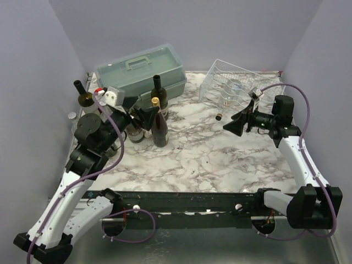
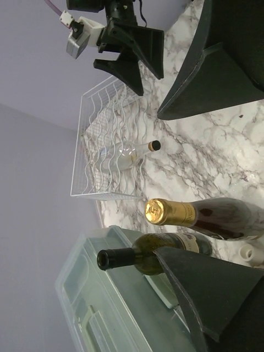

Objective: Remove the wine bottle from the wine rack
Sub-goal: Place the wine bottle at the center of the board, then pick up the wine bottle from the wine rack.

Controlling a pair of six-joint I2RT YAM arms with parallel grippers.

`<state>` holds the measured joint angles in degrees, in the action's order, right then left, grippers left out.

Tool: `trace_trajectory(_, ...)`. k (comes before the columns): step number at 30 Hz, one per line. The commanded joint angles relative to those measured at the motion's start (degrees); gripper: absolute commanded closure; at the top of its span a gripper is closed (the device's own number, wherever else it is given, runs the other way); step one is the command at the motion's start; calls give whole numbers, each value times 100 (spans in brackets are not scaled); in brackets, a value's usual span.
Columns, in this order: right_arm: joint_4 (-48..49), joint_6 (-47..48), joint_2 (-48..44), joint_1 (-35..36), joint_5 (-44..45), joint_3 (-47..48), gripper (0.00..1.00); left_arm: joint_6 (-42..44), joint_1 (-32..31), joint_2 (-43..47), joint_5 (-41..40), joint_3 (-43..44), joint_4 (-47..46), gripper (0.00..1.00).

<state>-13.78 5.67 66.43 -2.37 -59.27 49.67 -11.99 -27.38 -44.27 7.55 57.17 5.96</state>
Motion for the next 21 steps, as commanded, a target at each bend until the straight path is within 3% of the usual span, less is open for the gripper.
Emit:
trace_trajectory(1, -74, 318, -242, -33, 163, -39, 12, 102, 49, 535, 248, 76, 1046, 1)
trace_trajectory(13, -250, -156, 508, -5, 271, 252, 12, 223, 57, 2516, -46, -1682, 1307, 1)
trace_trajectory(21, -411, -264, 1019, 526, 1828, 696, 12, 586, 61, 3259, -349, -2587, 1234, 1)
